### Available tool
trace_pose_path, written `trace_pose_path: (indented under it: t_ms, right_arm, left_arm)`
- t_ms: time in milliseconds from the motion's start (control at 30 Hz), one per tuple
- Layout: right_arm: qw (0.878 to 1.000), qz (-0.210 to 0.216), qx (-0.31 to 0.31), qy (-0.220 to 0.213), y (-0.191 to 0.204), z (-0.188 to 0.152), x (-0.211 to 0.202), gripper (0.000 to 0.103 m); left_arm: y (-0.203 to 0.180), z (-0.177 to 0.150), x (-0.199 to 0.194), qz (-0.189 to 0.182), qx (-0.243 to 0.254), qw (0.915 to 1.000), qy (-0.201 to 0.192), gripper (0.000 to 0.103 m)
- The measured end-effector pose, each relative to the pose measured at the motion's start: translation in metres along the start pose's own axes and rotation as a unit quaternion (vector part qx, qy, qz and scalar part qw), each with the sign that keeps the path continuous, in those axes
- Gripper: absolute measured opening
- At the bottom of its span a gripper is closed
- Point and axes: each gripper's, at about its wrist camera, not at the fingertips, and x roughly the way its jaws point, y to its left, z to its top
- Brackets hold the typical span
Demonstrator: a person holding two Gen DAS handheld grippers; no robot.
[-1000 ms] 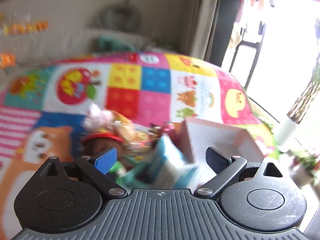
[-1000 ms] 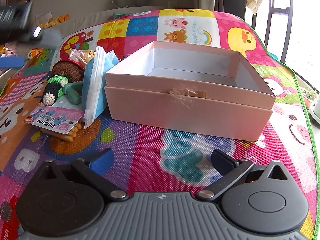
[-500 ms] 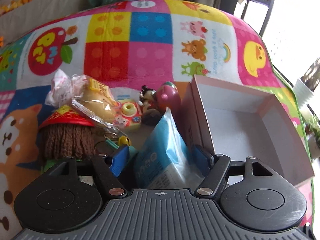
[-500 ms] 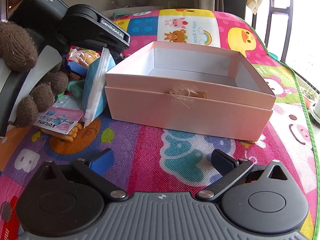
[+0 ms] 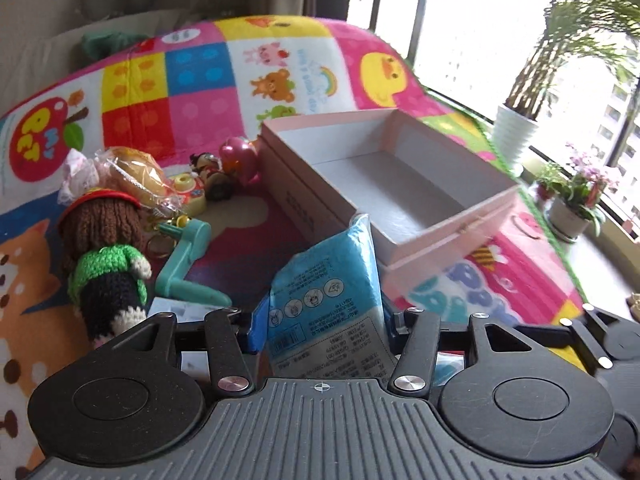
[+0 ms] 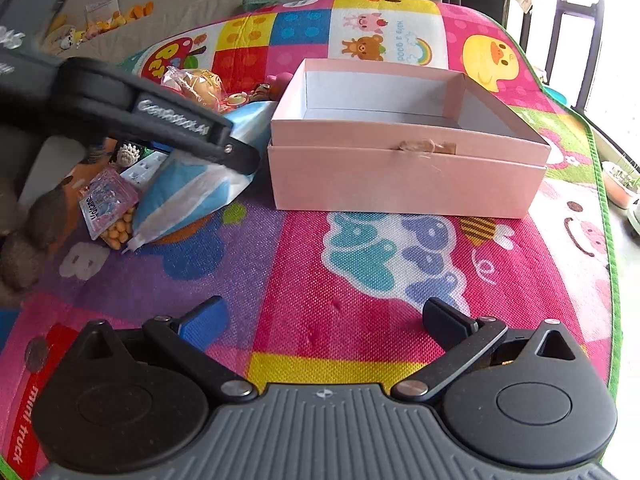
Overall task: Organize objects
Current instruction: 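Grasp the blue tissue pack with the left tool, then carry the tissue pack toward the pink box with the left tool while the right tool grasps the Volcano card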
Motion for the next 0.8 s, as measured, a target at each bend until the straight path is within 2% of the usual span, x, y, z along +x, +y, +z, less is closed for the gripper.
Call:
trace_pose_path:
  t_ms: [67,133,233,300,400,433,500,600,700,767,800]
  right_arm:
    - [1.0,-0.005,0.004,0.002,0.0,0.002,0.001,0.103]
    - [1.0,-0.009,0.007,0.002,0.001,0.004,0.002,0.103]
    - [1.0,-0.013,0.005,0.0,0.002,0.005,0.003,0.103]
    - [1.0,-0.011,0.003,-0.002,0.004,0.005,0.003,0.103]
    - [1.0,0.017,-0.006,0.001,-0.002,0.013,0.003,0.103]
    - [1.0,0.027,-0.006,-0.015,-0.008,0.017,-0.001,0.103]
    - [0.997,0.009,0.012,-0.075,-0.026,0.027,-0.018,0.103]
    - [0.99,-0.028,0.05,-0.127,-0.062,0.05,-0.029,0.103]
    - [0.985,-0.047,0.096,-0.133,-0.104,0.077,-0.013,0.103]
    - [0.982,-0.072,0.128,-0.121,-0.129,0.094,0.007,0.103]
    - [0.981,-0.071,0.141,-0.11,-0.14,0.101,0.02,0.103]
  left_arm:
    - [-0.002,-0.014,-0.037,-0.026,-0.004,0.9989,-0.038,0.056]
    - [0.003,-0.026,-0.076,-0.033,-0.024,0.996,-0.079,0.056]
    - [0.031,-0.044,-0.118,0.006,-0.066,0.991,-0.116,0.056]
    - [0.053,-0.056,-0.132,0.038,-0.095,0.9879,-0.117,0.056]
    - [0.086,-0.076,-0.142,0.072,-0.148,0.9814,-0.098,0.056]
    - [0.093,-0.082,-0.144,0.078,-0.161,0.9794,-0.095,0.056]
    - [0.102,-0.09,-0.147,0.082,-0.176,0.9762,-0.097,0.056]
    - [0.114,-0.094,-0.14,0.076,-0.199,0.9711,-0.108,0.056]
    - [0.114,-0.096,-0.128,0.06,-0.211,0.9689,-0.115,0.056]
    - [0.11,-0.093,-0.12,0.049,-0.208,0.9699,-0.117,0.056]
    - [0.108,-0.092,-0.115,0.046,-0.206,0.9705,-0.117,0.056]
